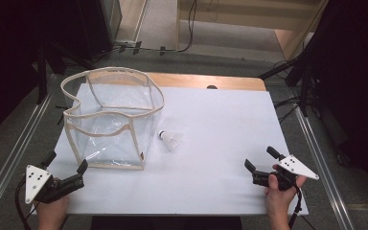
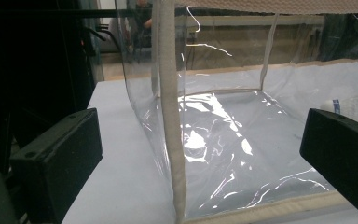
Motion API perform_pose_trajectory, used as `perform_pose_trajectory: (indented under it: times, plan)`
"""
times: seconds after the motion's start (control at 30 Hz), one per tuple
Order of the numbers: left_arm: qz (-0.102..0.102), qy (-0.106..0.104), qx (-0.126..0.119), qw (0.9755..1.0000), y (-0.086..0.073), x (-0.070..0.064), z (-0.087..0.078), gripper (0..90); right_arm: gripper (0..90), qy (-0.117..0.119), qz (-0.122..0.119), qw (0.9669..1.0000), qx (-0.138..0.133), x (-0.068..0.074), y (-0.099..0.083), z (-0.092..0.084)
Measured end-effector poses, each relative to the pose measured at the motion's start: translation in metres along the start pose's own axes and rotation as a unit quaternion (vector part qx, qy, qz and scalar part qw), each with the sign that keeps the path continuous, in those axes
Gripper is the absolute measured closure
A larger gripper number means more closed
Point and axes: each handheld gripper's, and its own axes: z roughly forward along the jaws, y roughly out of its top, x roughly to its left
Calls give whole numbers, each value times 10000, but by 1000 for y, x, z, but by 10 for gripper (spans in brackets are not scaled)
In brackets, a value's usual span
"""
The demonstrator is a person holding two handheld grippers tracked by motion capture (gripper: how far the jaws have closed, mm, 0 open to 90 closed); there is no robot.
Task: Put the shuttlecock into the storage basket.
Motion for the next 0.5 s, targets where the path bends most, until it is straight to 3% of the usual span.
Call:
perform_pose_trajectory:
  times: [0.23, 0.4, 0.5]
  plan:
    - [23, 38, 0, 10000, -1, -1, -2, 0, 0, 129, -150, 9997, 127, 7, 8, 3]
    - [12, 50, -4, 10000, -1, -1, -2, 0, 0, 281, -233, 9992, 184, 18, 17, 8]
    - [55, 52, 1, 10000, -1, -2, -1, 0, 0, 357, -400, 9982, 253, 28, 27, 13]
